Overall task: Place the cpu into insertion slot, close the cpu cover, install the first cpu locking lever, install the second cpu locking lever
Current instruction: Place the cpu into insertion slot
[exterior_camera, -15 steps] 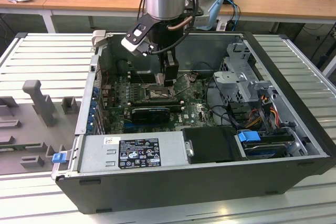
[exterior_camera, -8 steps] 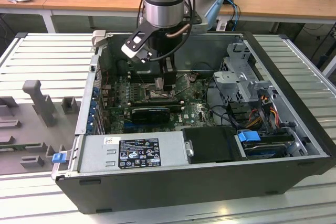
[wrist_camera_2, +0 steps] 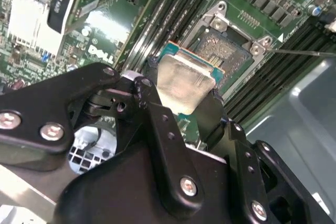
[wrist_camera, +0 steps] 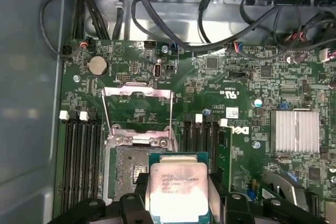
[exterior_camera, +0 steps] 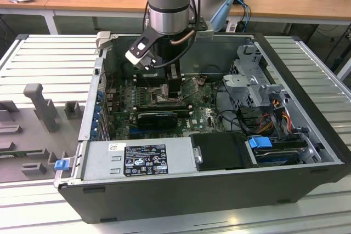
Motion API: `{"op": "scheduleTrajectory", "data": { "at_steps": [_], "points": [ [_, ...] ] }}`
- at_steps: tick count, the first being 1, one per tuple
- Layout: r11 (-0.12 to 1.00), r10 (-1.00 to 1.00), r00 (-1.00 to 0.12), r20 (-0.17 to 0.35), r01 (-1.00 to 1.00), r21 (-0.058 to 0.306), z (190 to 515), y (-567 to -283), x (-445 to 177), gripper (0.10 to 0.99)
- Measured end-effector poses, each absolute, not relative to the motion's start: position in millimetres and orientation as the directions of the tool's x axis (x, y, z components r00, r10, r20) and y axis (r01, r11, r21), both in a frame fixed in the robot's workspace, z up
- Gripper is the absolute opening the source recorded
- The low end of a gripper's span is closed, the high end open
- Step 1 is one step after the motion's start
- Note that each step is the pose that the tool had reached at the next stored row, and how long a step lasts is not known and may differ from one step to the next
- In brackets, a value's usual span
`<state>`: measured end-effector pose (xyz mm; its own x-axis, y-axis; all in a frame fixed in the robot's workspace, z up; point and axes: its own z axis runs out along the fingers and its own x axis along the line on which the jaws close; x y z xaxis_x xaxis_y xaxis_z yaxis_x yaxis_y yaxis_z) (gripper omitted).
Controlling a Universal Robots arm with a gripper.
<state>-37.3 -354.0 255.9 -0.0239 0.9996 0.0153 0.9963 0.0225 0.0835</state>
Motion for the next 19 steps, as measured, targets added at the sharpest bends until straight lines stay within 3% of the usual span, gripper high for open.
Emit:
{"op": "scheduleTrajectory", "data": {
  "at_steps": [19],
  "points": [
    [0.013, 1.0, -0.014, 0.017, 0.996, 0.083, 224, -324, -46, 0.529]
  ]
}}
